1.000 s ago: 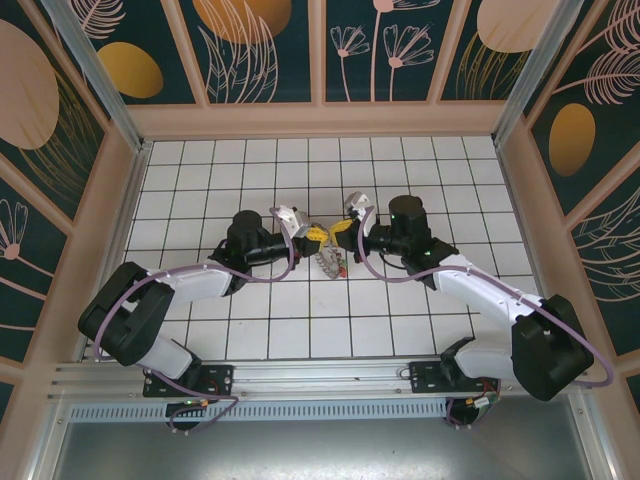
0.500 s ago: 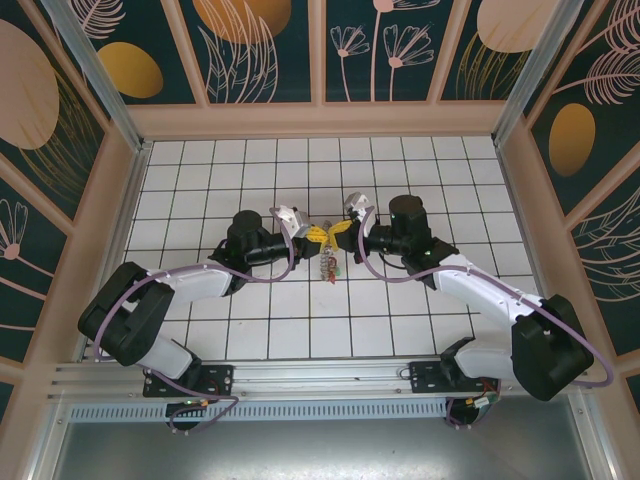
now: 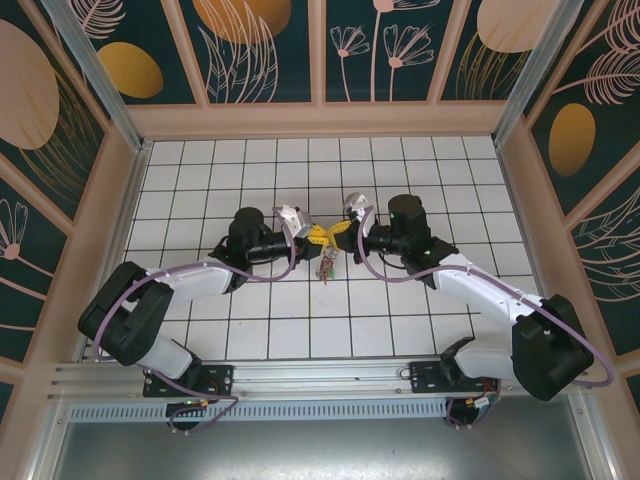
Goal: Put the keys on the keyring
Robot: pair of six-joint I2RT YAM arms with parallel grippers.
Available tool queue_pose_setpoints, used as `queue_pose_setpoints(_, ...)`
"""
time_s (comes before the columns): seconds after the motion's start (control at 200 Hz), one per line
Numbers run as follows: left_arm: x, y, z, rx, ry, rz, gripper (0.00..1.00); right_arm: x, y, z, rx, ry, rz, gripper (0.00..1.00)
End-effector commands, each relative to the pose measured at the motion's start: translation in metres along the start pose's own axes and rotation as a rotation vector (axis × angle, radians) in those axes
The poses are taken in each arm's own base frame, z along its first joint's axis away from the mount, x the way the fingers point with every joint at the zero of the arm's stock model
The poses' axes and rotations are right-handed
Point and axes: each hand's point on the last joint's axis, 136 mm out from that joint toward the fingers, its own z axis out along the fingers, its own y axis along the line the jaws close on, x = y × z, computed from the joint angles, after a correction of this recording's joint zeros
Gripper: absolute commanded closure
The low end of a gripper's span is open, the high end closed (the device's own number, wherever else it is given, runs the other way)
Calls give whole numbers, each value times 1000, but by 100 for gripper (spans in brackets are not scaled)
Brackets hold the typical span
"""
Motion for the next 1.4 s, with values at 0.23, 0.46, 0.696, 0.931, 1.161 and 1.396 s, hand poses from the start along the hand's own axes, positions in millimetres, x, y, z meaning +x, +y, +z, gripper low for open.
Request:
queue_pose_setpoints(0.23, -3, 2, 3, 4, 11, 26, 88, -28, 11, -1, -47, -56, -72, 100)
queue_pose_setpoints(0.46, -5, 3, 2, -5, 3, 30, 100, -28, 8, -1, -27, -59, -81, 100)
queue_pose_setpoints(0.696, -12, 4, 0, -27, -33, 35, 100, -24, 5, -1, -8, -52, -67, 100)
queue_pose_setpoints(0.931, -17, 3, -4, -42, -56, 42, 100, -24, 2, -4, 16, -61, -72, 100)
queue_pose_setpoints(1.161, -21, 2, -8, -51, -82, 30, 100, -21, -1, -5, 43, -63, -68, 100)
queue_pose_setpoints(1.396, -23, 1, -10, -56, -101, 24, 100, -20, -3, -11, 65, -72, -52, 100)
